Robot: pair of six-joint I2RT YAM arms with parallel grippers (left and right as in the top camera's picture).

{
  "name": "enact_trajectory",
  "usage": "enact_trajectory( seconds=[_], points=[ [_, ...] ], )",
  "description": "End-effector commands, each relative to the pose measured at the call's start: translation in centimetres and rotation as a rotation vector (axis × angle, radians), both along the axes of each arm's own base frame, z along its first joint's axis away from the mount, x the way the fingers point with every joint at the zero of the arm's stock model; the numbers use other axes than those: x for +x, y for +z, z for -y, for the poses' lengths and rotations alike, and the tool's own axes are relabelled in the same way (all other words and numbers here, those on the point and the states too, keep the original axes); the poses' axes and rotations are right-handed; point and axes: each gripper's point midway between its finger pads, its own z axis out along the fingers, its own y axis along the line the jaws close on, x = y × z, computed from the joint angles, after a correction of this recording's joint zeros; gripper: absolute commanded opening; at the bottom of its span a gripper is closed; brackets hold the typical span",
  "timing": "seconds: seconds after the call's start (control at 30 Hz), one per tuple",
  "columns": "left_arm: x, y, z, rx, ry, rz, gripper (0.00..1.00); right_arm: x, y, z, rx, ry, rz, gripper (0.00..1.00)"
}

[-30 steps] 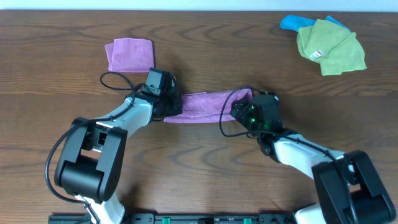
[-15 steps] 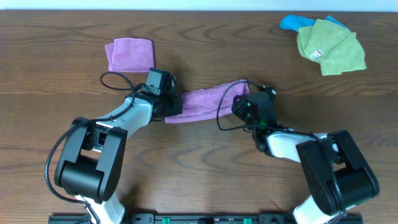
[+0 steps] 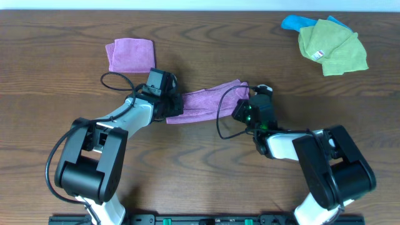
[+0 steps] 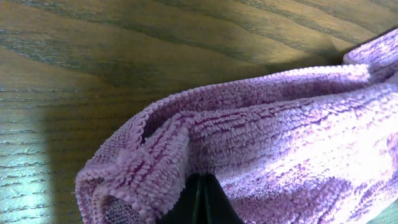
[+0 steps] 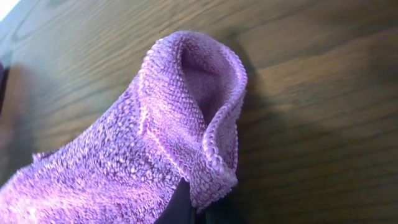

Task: Fold the cloth
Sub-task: 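Lift the strip's right end and fold it left toward the left gripper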

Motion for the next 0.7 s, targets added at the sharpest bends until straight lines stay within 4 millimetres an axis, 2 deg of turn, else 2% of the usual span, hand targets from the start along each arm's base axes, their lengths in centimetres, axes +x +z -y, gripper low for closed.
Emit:
enact_trajectory(
  seconds=[0.0,0.17,0.4,0.5,0.67],
  points=[
    [0.0,-0.6,0.2,0.009,-0.019,-0.013,0.05,-1.2,0.4,-0.8,-0.045,0.108,0.010,0.01],
    [0.0,-0.6,0.2,0.008,-0.015,-0.014,0.06,-1.3,4.8,-1.9,-0.071,0.172,0.105,0.01],
    [0.0,-0.6,0.2,0.008,-0.015,-0.014,0.06,-2.3,9.8,-2.5,-0.103,0.219,0.203,0.01],
    [0.0,-0.6,0.2,0.005,-0.007,-0.018,0.05,-2.7,11.0,-3.2,-0.089,0.239,0.230,0.01],
    [0.0,-0.6,0.2,0.003,-0.003,-0.020,0.06,-3.4,11.5,-5.1,-0.079,0.289,0.242,0.01]
  ],
)
